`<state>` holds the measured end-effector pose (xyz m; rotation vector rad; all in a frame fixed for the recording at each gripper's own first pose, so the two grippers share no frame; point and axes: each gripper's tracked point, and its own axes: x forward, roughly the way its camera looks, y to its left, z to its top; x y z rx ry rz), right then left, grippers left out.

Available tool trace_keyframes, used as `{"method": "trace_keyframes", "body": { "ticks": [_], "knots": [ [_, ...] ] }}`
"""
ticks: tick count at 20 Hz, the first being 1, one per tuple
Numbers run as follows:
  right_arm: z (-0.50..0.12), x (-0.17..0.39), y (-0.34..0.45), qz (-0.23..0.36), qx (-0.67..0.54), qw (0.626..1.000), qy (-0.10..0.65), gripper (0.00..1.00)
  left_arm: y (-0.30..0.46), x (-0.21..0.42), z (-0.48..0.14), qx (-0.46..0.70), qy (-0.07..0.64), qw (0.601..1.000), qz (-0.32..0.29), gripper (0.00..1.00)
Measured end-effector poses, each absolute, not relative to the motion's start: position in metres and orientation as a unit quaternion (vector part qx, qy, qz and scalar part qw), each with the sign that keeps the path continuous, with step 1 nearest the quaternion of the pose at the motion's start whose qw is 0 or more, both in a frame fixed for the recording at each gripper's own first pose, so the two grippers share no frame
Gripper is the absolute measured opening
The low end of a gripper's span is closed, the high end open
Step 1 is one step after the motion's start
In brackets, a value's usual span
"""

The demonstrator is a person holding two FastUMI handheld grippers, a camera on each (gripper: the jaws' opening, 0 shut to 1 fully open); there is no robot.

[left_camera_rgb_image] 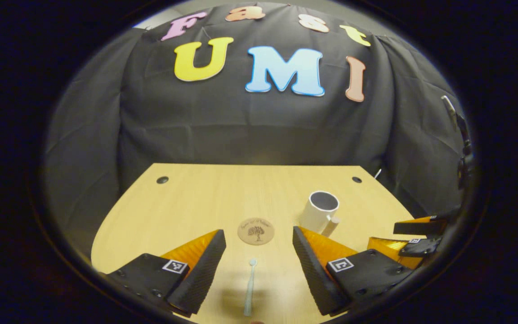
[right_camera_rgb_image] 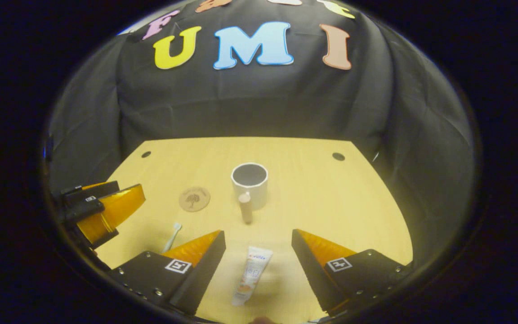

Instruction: Put the toothbrush and toothpaste on the desktop into the cup, then pick up the cup and place it on the coaster on the desktop.

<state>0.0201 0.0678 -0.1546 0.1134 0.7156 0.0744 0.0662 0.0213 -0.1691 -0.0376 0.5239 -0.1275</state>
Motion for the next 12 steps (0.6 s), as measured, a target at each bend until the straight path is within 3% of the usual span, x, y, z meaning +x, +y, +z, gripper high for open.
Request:
{"method": "trace_keyframes", "body": {
  "ticks": [12],
  "knots": [
    [-0.230, 0.007, 0.085, 0.040, 0.099, 0.855, 0.507, 0.94, 0.023, 0.048, -0.274, -0.019, 0.482, 0.874, -0.061, 0.99]
  ]
}}
